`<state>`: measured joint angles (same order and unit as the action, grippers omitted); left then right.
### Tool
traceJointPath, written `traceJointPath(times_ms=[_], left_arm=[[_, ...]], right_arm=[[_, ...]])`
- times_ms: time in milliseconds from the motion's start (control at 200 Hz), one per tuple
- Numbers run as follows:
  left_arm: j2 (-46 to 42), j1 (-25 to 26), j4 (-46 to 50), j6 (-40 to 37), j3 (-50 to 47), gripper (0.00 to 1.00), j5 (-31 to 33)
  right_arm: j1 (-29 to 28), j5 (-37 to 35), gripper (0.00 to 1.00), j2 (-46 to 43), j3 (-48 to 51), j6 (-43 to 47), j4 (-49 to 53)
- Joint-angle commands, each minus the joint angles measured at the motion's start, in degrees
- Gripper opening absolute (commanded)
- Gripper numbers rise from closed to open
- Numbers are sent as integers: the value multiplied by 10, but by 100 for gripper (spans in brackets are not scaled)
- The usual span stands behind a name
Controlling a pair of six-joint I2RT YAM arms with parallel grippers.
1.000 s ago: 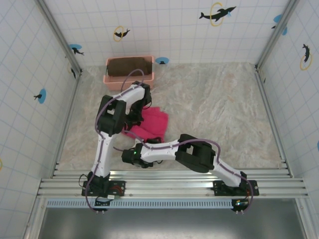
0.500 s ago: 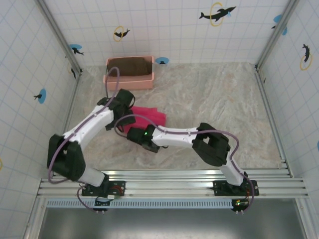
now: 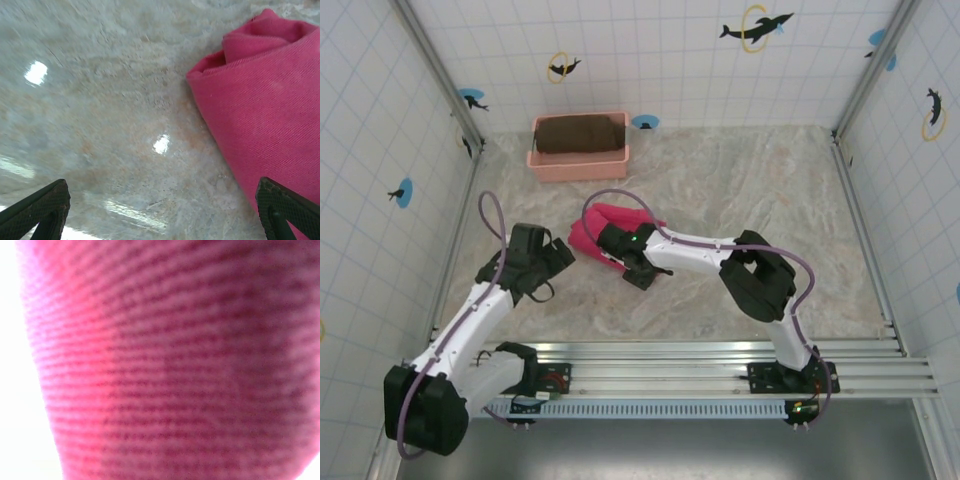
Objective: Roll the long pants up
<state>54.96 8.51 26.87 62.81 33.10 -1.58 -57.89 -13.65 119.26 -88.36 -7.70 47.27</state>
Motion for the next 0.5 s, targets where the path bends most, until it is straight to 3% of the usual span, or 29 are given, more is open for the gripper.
traceJointPath(times_ms=[0,195,495], left_arm=[[-19,-3,-160,79,-53,97,-48],[30,-3,-351,129,-112,97,-97],[107,-3,-461,141,-109,97,-127]], right_arm=[[-2,62,0,57,39,-21,45],[-9,75,0,53,52,-27,43],[-13,99,0,51,54,-30,36]])
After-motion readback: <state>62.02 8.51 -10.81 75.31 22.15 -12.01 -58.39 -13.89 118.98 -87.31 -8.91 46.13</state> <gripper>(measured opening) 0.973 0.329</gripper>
